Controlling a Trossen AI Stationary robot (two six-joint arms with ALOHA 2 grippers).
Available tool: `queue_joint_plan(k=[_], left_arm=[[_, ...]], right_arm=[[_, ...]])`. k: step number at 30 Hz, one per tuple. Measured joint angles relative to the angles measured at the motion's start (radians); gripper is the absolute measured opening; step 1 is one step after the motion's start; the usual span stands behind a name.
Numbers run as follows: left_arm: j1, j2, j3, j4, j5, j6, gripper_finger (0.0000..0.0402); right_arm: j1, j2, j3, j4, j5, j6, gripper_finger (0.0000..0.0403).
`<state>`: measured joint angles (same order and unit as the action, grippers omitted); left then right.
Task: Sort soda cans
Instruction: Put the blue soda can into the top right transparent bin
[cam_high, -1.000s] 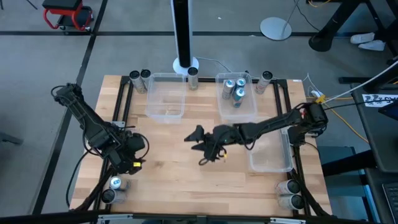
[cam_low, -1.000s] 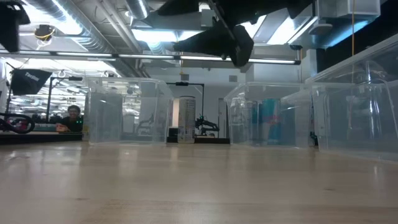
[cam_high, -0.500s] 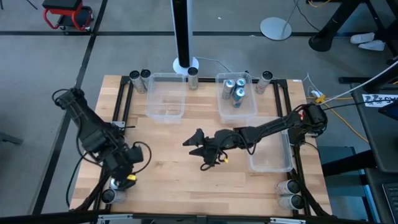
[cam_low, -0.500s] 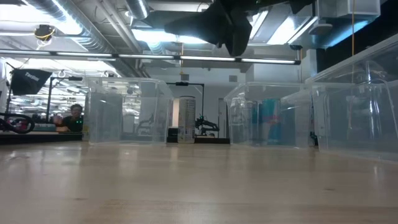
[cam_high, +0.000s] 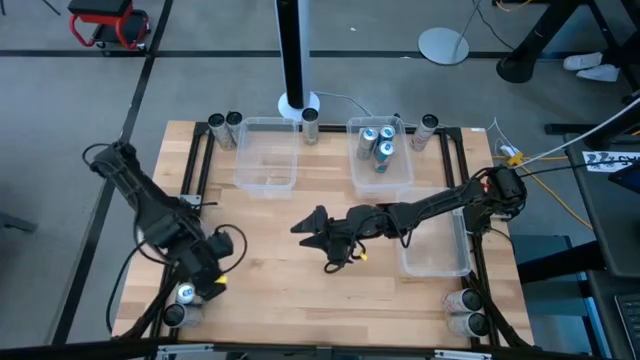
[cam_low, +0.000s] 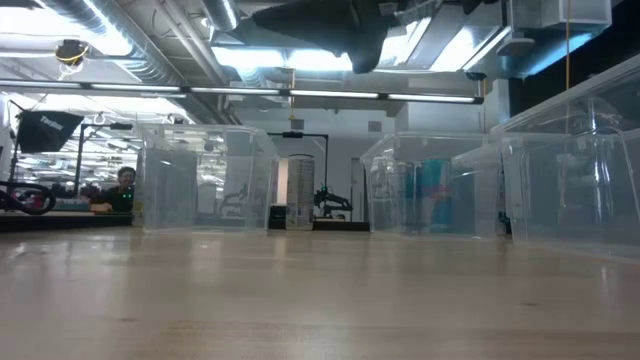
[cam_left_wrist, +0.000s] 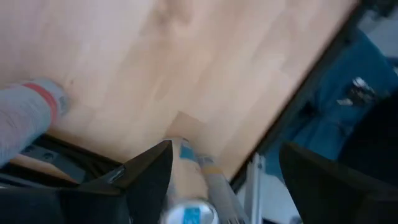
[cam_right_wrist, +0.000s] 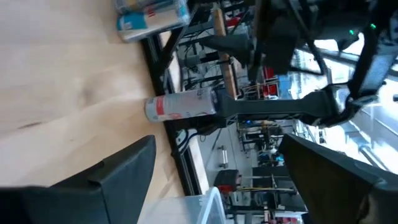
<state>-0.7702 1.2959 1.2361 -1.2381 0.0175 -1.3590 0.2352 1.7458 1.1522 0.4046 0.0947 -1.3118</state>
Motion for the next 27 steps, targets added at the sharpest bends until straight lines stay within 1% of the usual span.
queue_joint_plan(k=[4,8,12,14,16,20,27], left_arm=[[0.028,0.039,-0.031,0.007,0.031,0.057,0.0281],[0.078,0.079,-0.033,0.026,0.070,0.118,0.0281],[0.124,0.089,-0.033,0.018,0.211,0.132,0.0293],[0.130,0.087,-0.029,-0.001,0.288,0.094,0.0300],[0.124,0.086,-0.020,-0.050,0.334,0.024,0.0303],[0.082,0.085,-0.017,-0.116,0.354,-0.108,0.0304],[-0.017,0.085,-0.023,-0.096,0.361,-0.324,0.0304]], right_arm=[[-0.002,0.000,0.000,-0.005,0.010,-0.043,0.0347],[-0.006,0.000,0.000,-0.005,0.037,-0.069,0.0347],[-0.015,0.000,0.000,-0.005,0.037,-0.082,0.0347],[-0.016,0.000,0.000,-0.009,0.037,-0.082,0.0347],[-0.016,0.000,0.000,-0.023,0.037,-0.082,0.0347],[-0.014,0.000,0.000,-0.040,0.037,-0.082,0.0347],[-0.013,0.000,0.000,-0.039,0.037,-0.073,0.0347]])
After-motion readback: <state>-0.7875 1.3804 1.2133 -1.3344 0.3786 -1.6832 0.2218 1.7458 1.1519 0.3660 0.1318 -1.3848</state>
